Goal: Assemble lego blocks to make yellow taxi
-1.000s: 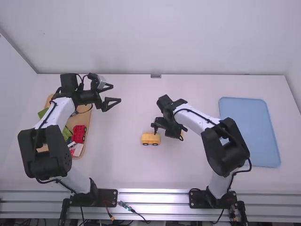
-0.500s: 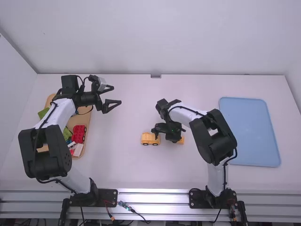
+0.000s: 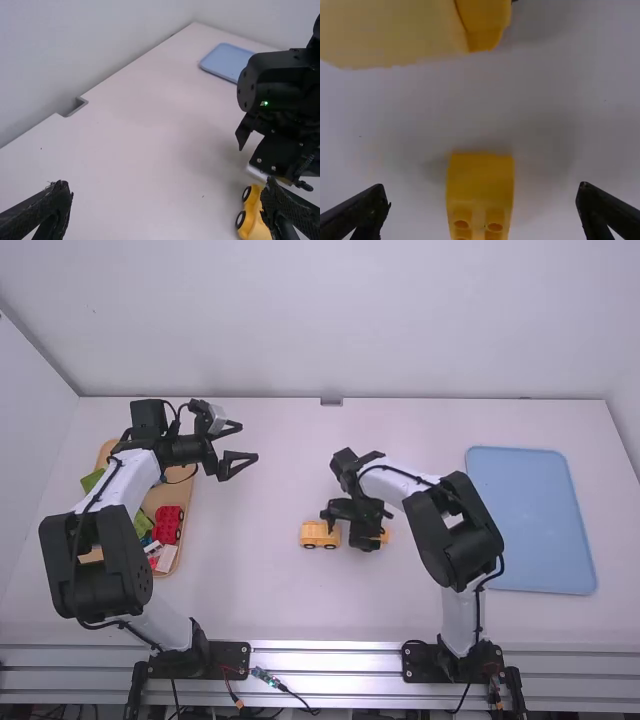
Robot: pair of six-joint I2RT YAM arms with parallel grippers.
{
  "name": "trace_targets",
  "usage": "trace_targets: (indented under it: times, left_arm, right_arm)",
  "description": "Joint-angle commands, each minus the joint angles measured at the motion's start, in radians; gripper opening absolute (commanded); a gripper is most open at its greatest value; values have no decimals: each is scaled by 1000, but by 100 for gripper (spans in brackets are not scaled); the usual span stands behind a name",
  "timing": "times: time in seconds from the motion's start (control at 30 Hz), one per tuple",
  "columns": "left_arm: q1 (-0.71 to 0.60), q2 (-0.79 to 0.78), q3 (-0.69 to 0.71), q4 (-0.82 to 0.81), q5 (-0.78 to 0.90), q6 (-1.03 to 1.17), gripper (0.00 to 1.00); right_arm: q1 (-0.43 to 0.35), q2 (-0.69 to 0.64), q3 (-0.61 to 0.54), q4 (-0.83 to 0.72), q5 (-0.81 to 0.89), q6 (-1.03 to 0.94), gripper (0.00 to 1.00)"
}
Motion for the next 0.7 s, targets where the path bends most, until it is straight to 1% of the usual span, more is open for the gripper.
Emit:
trace_targets:
  times: [0.0,0.1,0.17,0.27,0.33,0.37,0.43,0.47,0.53,0.57,0.6,0.63,0.67]
  left_arm:
    - [-3,-23,-14,0,-8,14,99]
    - [-2,-23,-18,-8,-7,15,99]
    - [-5,-23,-18,-31,-7,16,99]
    - [-3,-23,-18,-48,-11,19,99]
    - [-12,-23,-18,-90,-9,83,99]
    - [-12,-23,-18,-94,-9,90,99]
    - [-36,-23,-28,-156,0,232,99]
    - [-54,-23,-41,-183,0,300,99]
    - [-74,-23,-56,-195,-5,344,99]
    - [-98,-23,-77,-194,-7,373,99]
    - [-110,-23,-89,-192,-6,384,99]
    - [-134,-23,-109,-189,-6,407,99]
    - [-150,-23,-121,-189,-8,425,99]
  right_arm:
    - [0,-14,55,-6,-8,18,99]
    - [-16,-76,65,-3,-76,17,99]
    - [-46,-144,60,8,-158,9,99]
    - [-90,-243,29,11,-269,-21,99]
    - [-142,-348,-31,34,-373,-60,99]
    - [-145,-354,-35,37,-380,-62,99]
    - [-195,-439,-122,95,-475,-110,99]
    - [-223,-487,-183,139,-522,-137,99]
    - [-245,-524,-242,191,-557,-151,99]
    - [-270,-562,-316,264,-596,-150,99]
    - [-283,-577,-354,304,-614,-146,99]
    - [-307,-598,-428,378,-651,-148,99]
    - [-319,-604,-462,416,-662,-148,99]
